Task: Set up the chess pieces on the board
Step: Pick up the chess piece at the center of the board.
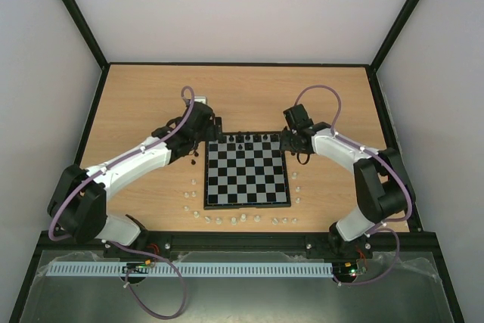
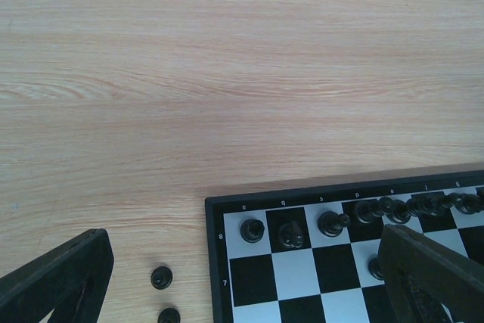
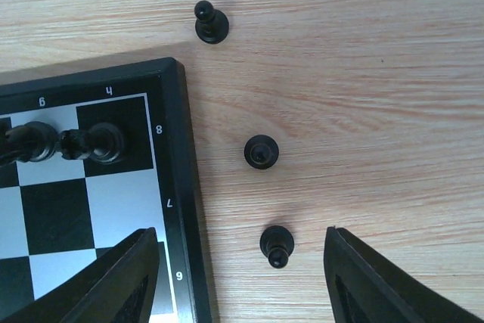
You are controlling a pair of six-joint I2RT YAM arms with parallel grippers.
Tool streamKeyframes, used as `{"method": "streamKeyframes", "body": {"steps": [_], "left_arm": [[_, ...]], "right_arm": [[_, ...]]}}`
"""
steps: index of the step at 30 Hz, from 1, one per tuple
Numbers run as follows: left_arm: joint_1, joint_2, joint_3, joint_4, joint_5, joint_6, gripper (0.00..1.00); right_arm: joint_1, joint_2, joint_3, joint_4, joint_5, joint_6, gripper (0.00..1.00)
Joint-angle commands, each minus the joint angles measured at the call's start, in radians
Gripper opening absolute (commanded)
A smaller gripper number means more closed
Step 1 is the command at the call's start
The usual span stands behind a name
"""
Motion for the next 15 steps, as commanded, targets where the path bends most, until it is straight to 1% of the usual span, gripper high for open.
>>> {"method": "streamKeyframes", "body": {"steps": [1,3,7,11,15], "left_arm": [[0.012,-0.020,-0.012,0.006,-0.014,-0.012,0.99],[0.012,-0.018,-0.011,0.008,-0.012,-0.012,0.99],[0.012,-0.014,-0.010,0.006,-0.011,-0.011,0.99],[0.013,-0.015,-0.009,0.004,-0.014,-0.010,0.99],[0.013,-0.016,-0.011,0.006,-0.014,-0.010,0.99]], "right_arm": [[-0.005,0.012,0.033,-0.075,0.021,-0.007,0.58],[-0.005,0.022,0.038,-0.081,0.017,-0.009,0.50],[-0.005,0.047,0.047,-0.093,0.033,-0.008,0.40],[-0.018,0.062,0.047,-0.100,0.051,-0.003,0.39],[-0.032,0.075,0.045,-0.095,0.035,-0.004,0.37]]}}
